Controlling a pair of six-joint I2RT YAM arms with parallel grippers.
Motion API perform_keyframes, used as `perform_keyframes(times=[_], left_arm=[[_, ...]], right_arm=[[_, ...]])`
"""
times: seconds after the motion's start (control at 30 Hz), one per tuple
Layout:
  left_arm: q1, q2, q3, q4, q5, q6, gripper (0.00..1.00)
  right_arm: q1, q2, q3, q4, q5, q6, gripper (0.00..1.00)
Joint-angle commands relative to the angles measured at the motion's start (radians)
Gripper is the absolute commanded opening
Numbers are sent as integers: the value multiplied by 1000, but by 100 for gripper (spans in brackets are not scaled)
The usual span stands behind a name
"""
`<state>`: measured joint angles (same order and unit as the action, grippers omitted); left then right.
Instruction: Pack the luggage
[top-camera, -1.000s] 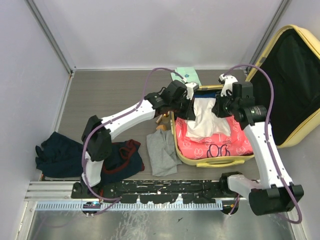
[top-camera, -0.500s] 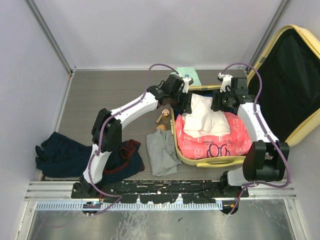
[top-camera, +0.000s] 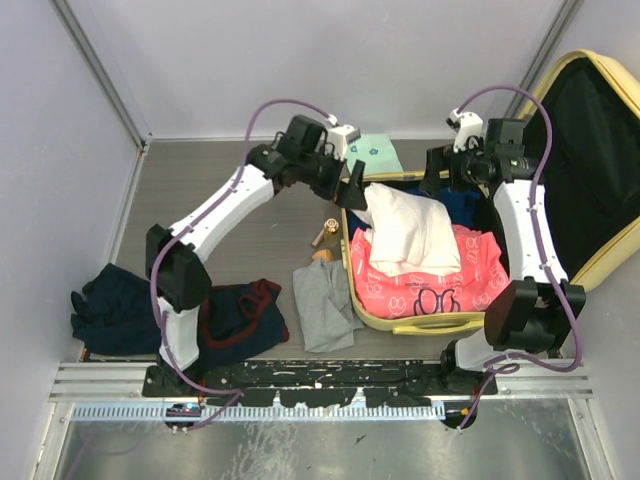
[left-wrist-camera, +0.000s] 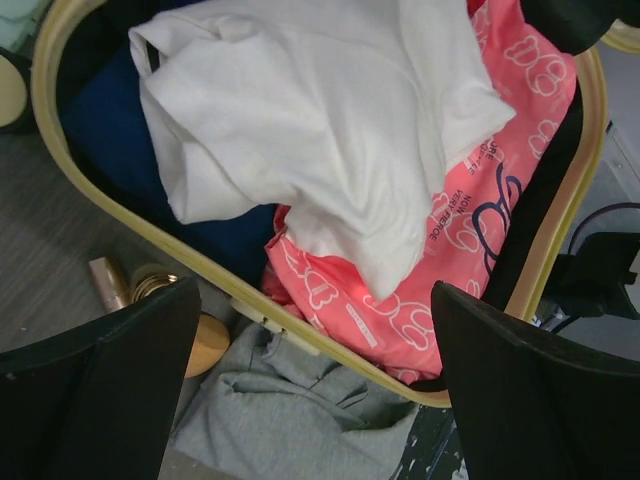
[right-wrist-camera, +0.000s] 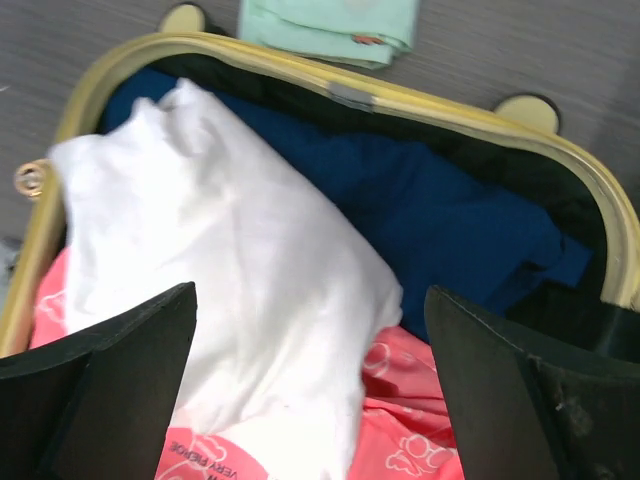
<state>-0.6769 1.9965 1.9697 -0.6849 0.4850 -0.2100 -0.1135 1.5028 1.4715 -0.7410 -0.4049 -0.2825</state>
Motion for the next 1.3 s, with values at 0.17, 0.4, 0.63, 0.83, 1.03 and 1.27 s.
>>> perform_keyframes(times=[0.17, 0.4, 0.63, 0.83, 1.03, 1.27], left_arm=[[117, -237, -83, -49, 126, 110, 98], [248, -383, -298, -66, 139, 170, 98], [287, -508, -509, -135, 93, 352, 98], [287, -562, -657, -176, 120, 429, 98], [263, -521, -755, -78, 170, 421, 99], [190, -374, -777, 43, 184, 392, 96]], right_arm=[[236, -14, 30, -28, -108, -13, 87], [314, 87, -87, 78, -57, -44, 76], [330, 176, -154, 110, -28, -101, 93], [311, 106, -22, 8, -65, -96, 99], [308, 8, 50, -62, -65, -84, 100], [307, -85, 34, -85, -57, -19, 100]])
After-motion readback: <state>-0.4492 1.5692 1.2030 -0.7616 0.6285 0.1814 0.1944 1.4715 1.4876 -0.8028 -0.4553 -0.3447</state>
